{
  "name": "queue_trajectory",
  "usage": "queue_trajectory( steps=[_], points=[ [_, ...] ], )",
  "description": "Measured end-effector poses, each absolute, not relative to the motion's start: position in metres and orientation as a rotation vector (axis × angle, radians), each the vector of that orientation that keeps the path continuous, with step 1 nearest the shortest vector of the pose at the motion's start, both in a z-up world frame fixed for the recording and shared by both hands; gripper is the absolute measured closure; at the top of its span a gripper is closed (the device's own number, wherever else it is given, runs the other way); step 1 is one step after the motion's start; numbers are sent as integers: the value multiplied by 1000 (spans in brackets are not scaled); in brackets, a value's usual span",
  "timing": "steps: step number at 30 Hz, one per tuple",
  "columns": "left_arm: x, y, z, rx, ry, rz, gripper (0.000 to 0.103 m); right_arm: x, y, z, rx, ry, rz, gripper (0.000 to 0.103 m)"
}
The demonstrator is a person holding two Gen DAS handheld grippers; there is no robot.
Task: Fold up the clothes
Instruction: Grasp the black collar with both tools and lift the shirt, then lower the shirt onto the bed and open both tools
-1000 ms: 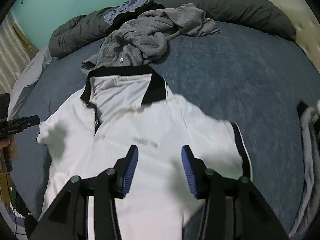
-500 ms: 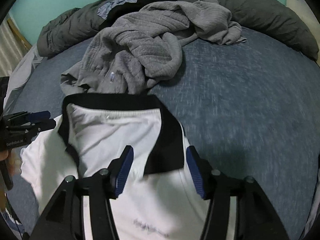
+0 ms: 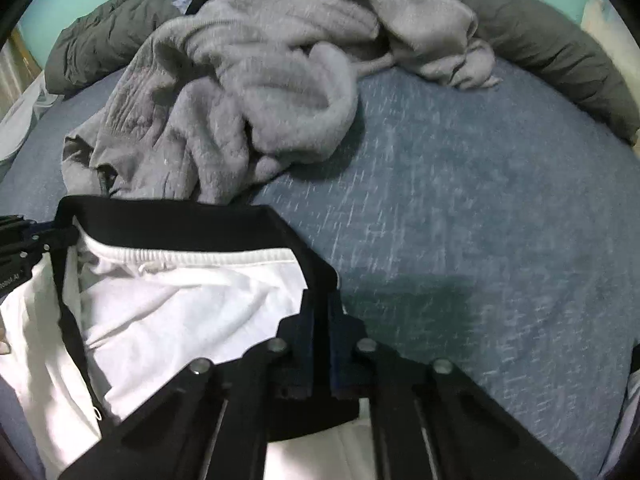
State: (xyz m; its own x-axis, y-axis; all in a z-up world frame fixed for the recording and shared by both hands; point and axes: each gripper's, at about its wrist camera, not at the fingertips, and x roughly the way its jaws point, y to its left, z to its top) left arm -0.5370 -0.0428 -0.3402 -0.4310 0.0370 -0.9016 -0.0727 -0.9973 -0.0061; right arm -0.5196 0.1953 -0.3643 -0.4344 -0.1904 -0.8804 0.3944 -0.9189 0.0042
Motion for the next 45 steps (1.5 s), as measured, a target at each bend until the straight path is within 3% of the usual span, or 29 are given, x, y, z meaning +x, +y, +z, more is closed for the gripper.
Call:
queue_trajectory(
  steps=[15, 25, 29, 30, 31, 32, 33, 34, 35, 37, 45],
  points=[
    [-593, -71, -253, -1495, -31, 2740, 97, -571, 189, -264, 1195, 312, -2592, 99],
    [-611, -65, -295, -1586, 7, 2702, 97, -596, 183, -316, 1335, 323, -2525, 99],
    [-610, -65, -317, -1612, -18, 2669, 95, -601, 182, -340, 1421, 242, -2427, 97],
    [-609, -65, -319, -1604, -30, 2670, 93, -600, 182, -342, 1418, 224, -2421, 96],
    [-609, -66, -320, -1596, -38, 2671, 88, -599, 183, -340, 1393, 216, -2427, 89],
    [-607, -66, -318, -1585, -36, 2677, 72, -596, 184, -337, 1358, 196, -2426, 76],
    [-605, -65, -316, -1570, -30, 2683, 63, -594, 187, -332, 1340, 159, -2409, 68],
    [-603, -65, -313, -1553, -27, 2687, 55, -592, 190, -328, 1322, 124, -2391, 48],
    [-600, -65, -309, -1535, -30, 2690, 52, -590, 191, -325, 1310, 110, -2383, 41],
    [-592, -68, -298, -1497, -60, 2698, 38, -583, 197, -313, 1275, 70, -2379, 41],
    [-524, -117, -265, -1391, -164, 2722, 35, -548, 279, -286, 1216, -143, -2445, 41]
  ],
)
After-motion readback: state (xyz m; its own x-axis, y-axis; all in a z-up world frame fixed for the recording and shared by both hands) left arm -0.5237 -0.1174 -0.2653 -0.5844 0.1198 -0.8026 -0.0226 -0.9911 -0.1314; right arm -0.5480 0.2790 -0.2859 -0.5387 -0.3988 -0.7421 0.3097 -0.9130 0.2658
